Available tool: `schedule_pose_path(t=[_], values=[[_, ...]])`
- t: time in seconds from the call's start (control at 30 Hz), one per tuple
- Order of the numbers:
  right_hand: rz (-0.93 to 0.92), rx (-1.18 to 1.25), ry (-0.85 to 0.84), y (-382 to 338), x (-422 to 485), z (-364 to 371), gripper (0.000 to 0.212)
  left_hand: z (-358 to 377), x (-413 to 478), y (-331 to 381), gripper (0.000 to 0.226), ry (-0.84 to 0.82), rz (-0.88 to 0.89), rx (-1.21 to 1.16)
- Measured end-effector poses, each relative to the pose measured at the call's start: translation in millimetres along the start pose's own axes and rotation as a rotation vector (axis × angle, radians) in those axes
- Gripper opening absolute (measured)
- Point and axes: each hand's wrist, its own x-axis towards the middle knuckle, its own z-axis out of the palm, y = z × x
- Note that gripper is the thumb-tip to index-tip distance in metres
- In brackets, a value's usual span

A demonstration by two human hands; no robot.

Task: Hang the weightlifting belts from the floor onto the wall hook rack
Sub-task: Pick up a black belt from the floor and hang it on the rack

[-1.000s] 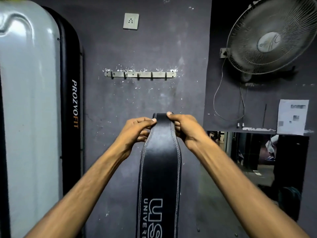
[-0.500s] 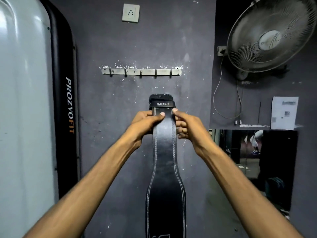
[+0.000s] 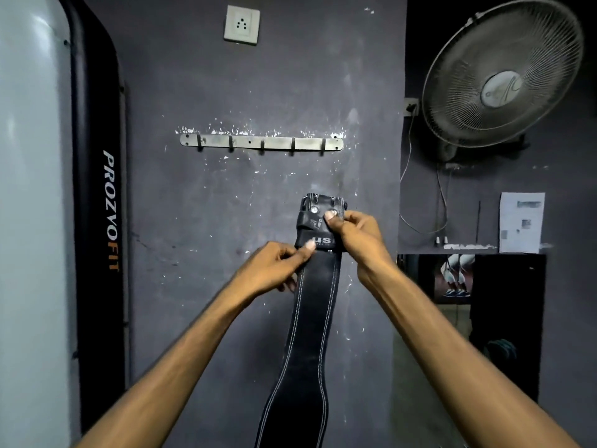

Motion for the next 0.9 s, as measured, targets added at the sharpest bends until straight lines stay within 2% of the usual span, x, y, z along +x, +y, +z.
schedule_pose_path(t=[0.07,0.1,0.3,0.43,0.53,0.6,0.73,0.9], values=[[-0.014,0.039,0.034,12,12,2,0.027,-7,16,-6,0.085,0.133,-0.043,0.175],[-0.024,0.061,0.055,17,19,3,0.031,-10,25,-8,0.087,0.214,-0.037,0.22],[-0.155,0.051,0.043,58,81,5,0.035,3,106,-27,0.044,0.466,0.138,0.175],[-0.213,0.052,0.007,78,129,-2,0.033,15,152,-35,0.032,0.562,0.194,0.173],[-0.274,0.038,-0.018,90,160,-3,0.034,23,181,-36,0.043,0.607,0.215,0.136],[-0.348,-0.019,-0.02,95,177,-3,0.041,25,198,-36,0.049,0.619,0.249,0.136],[-0.482,-0.15,-0.003,87,211,-7,0.059,26,234,-29,0.046,0.647,0.338,0.175],[-0.619,-0.24,0.072,60,254,-10,0.069,18,275,-3,0.044,0.73,0.477,0.208]])
